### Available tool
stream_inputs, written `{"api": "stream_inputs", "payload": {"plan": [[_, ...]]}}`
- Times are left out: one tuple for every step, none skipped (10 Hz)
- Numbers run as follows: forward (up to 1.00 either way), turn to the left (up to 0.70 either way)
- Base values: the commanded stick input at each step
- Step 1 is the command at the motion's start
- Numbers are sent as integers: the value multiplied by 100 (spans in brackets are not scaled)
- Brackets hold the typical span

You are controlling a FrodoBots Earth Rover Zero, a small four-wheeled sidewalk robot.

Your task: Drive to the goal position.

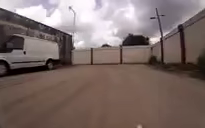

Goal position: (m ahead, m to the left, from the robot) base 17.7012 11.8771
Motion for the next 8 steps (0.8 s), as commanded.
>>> {"api": "stream_inputs", "payload": {"plan": [[50, 0], [50, 0], [50, 0], [50, 0], [50, 0], [50, 0], [50, 0], [50, 0]]}}
